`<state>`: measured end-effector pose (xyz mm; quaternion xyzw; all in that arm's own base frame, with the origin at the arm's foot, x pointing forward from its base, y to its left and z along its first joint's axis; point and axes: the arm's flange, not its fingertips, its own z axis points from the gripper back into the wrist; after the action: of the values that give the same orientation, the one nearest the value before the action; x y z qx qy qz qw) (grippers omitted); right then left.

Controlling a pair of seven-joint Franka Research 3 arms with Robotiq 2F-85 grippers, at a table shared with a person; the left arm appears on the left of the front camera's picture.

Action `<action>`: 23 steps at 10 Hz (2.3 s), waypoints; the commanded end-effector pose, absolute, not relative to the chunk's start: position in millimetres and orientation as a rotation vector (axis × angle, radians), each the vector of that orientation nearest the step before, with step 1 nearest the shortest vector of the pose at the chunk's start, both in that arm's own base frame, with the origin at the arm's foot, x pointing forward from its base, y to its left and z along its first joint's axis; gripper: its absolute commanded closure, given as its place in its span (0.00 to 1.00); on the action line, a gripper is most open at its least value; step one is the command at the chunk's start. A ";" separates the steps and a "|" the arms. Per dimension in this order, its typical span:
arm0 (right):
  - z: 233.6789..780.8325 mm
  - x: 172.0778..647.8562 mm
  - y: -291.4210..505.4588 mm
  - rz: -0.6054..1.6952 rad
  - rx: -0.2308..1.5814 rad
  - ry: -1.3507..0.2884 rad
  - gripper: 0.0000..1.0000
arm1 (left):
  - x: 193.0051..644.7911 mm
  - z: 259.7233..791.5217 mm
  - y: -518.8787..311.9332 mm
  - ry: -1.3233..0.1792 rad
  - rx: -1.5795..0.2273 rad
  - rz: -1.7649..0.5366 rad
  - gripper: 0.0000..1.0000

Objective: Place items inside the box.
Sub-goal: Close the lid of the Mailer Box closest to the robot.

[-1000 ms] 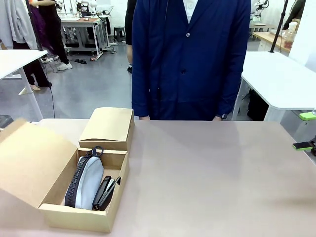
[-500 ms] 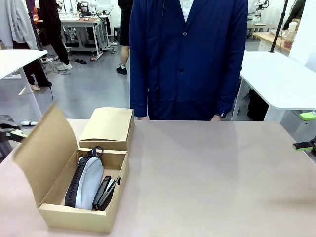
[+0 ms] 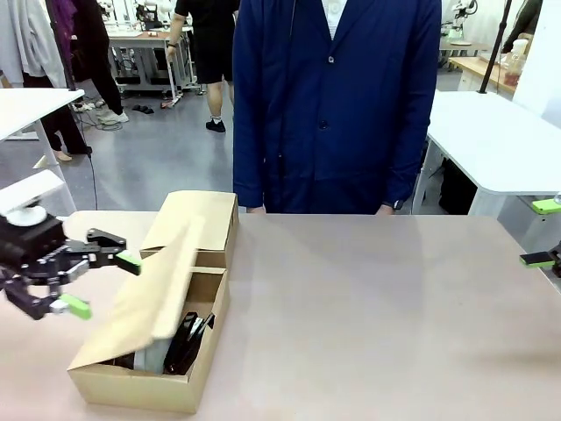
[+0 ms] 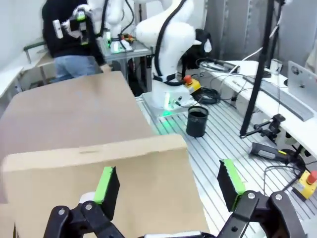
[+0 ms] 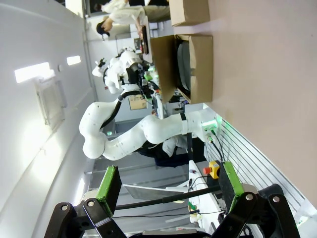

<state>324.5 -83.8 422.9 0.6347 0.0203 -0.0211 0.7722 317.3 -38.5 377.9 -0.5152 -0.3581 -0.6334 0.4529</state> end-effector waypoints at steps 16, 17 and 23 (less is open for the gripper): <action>423.4 323.3 -84.9 -0.035 1.361 0.036 0.00 | 269.1 392.8 27.7 -0.415 -1.419 -0.896 0.00; 423.4 323.3 -84.9 -0.035 1.361 0.036 0.00 | 266.6 394.2 45.5 -0.379 -1.449 -0.729 0.00; 423.4 323.3 -84.9 -0.035 1.361 0.036 0.00 | 271.5 366.3 99.1 -0.245 -1.515 -0.492 0.00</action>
<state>324.7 -83.5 422.8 0.6344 0.0208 -0.0210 0.7724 282.9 109.5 344.8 -0.6847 -0.0863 -0.1876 0.6990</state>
